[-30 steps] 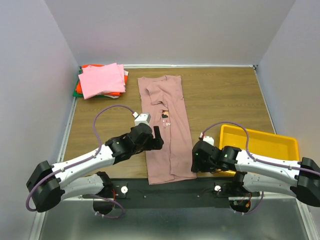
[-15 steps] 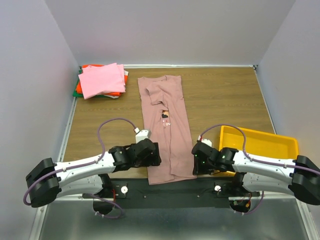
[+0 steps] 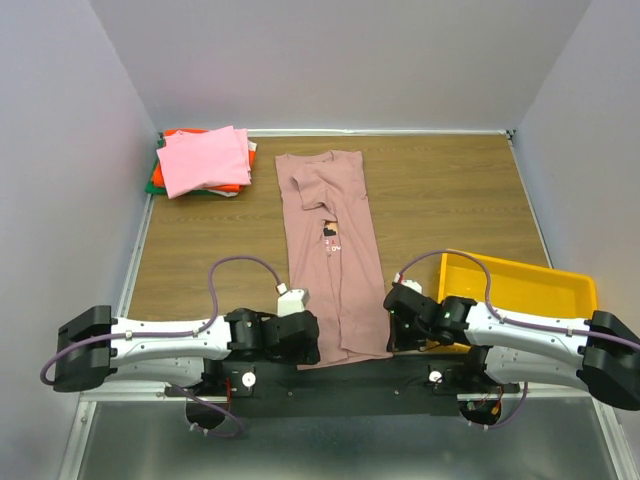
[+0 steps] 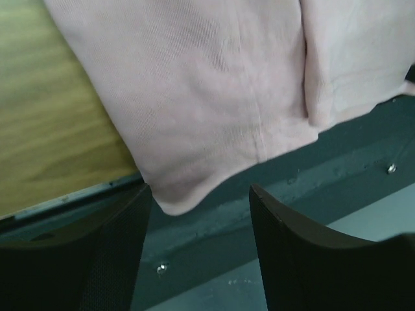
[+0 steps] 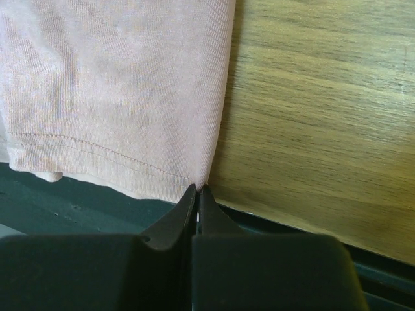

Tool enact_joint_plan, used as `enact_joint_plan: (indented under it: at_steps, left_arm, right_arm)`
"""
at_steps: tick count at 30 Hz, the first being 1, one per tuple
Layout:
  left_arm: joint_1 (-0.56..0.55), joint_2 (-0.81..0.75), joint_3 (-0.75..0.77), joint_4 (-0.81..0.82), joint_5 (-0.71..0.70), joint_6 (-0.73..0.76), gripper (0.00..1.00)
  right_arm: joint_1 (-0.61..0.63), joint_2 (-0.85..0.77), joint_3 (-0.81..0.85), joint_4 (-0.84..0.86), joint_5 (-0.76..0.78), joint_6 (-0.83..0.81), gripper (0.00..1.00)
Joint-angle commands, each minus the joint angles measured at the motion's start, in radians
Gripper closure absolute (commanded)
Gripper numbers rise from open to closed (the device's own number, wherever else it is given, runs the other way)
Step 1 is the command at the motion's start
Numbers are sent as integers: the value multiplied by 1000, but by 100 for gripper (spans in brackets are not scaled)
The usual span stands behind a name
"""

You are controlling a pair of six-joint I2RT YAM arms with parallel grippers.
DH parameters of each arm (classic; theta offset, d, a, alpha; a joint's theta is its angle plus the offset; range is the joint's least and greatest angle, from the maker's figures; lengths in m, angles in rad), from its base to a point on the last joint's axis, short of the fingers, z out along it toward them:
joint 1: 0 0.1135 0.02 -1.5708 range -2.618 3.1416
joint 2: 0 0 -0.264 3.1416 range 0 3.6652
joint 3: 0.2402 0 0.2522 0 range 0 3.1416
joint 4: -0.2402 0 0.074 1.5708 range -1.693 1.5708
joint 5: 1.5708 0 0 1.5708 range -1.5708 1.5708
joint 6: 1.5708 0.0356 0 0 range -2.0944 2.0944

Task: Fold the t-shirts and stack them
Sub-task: Fold the tshirt

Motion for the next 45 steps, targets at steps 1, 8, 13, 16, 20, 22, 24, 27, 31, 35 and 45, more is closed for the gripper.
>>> enact_joint_plan:
  at_steps: [1,8,13,16,20,22,24,27,31,35,45]
  left_arm:
    - [-61,7,-10,-58,9,-117,32]
    - [-113,63,-13,-63,-23,-203,38]
    - [-126,106,-22,-49,-63,-264,41]
    - [-126,106,-33,-38,-80,-300,43]
    - [-126,88,-37,-44,-120,-343,52]
    - [-126,85,-37,-46,-128,-352,53]
    - [-126,93,-34,-49,-128,-351,60]
    - [-126,114,-25,-50,-126,-337,68]
    - [-126,142,-13,-55,-123,-323,89]
    - [-126,152,-8,-56,-126,-318,100]
    - [-124,172,74,-66,-226,-324,100]
  right_arm:
    - [5,8,-24,-9,-15,-2,94]
    - [5,-12,-36,-10,-20,4,94]
    - [5,-30,-42,-10,-20,4,94]
    - [4,-39,-47,-10,-21,3,94]
    - [5,-49,-47,-9,-21,1,94]
    - [5,-46,-44,-10,-20,0,94]
    - [4,-44,-39,-9,-18,-4,94]
    - [4,-43,-39,-9,-15,-7,94]
    - [5,-44,-45,-9,-12,-2,94]
    - [5,-66,-45,-10,-6,7,94]
    - [5,-124,45,-27,109,18,100]
